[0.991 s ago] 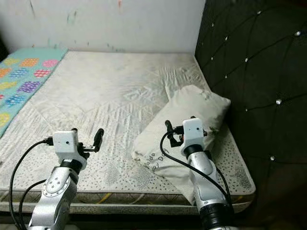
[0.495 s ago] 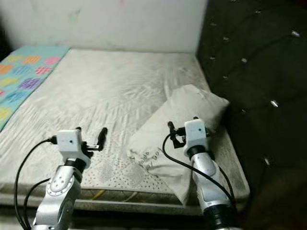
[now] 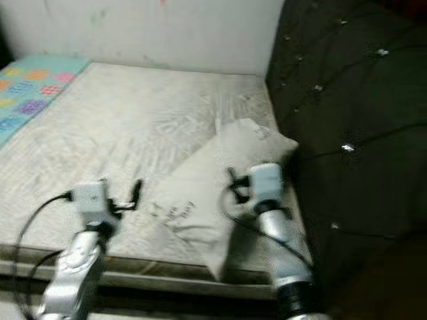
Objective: Clean up the room
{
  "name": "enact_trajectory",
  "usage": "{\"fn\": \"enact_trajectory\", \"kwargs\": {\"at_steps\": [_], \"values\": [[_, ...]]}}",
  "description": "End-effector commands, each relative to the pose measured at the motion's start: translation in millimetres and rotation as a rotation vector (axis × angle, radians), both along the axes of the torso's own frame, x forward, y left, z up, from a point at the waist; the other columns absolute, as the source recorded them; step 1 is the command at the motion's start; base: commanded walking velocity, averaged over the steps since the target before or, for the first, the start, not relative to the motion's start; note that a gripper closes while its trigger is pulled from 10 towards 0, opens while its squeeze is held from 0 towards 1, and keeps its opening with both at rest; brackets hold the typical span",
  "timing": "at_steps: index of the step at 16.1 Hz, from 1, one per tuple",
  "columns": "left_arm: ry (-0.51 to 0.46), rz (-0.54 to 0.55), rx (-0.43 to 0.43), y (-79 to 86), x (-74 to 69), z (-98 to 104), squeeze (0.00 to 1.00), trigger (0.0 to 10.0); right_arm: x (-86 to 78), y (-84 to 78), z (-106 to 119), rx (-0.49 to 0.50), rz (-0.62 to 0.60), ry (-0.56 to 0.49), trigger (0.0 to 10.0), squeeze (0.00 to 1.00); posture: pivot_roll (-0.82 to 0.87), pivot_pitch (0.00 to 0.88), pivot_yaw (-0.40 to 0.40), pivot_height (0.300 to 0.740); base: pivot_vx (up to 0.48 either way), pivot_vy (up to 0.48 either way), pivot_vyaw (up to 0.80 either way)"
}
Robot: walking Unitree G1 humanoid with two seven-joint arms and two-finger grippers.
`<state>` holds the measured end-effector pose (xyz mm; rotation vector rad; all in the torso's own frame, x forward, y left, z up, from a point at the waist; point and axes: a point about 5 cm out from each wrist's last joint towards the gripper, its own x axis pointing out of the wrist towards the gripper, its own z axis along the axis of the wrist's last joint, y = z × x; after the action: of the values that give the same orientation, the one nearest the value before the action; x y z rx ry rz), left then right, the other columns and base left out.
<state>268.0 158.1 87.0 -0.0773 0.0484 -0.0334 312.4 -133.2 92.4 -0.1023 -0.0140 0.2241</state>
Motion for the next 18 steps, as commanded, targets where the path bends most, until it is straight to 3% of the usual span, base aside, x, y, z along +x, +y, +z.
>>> {"fn": "enact_trajectory", "kwargs": {"at_steps": [1, 18], "values": [[-0.004, -0.009, -0.008, -3.0, 1.6, 1.9, 0.0, 10.0, 1.6, -7.6, 2.3, -0.013, -0.02, -0.008, 10.0, 0.0, -0.06, 0.0, -0.031, 0.74, 0.0, 0.0, 0.0], [0.013, 0.003, -0.015, -0.9, 2.0, -1.6, 0.0, 10.0, 2.1, -9.9, 1.7, -0.011, -0.032, -0.003, 10.0, 0.0, -0.06, 0.0, -0.032, 0.74, 0.0, 0.0, 0.0]]}}
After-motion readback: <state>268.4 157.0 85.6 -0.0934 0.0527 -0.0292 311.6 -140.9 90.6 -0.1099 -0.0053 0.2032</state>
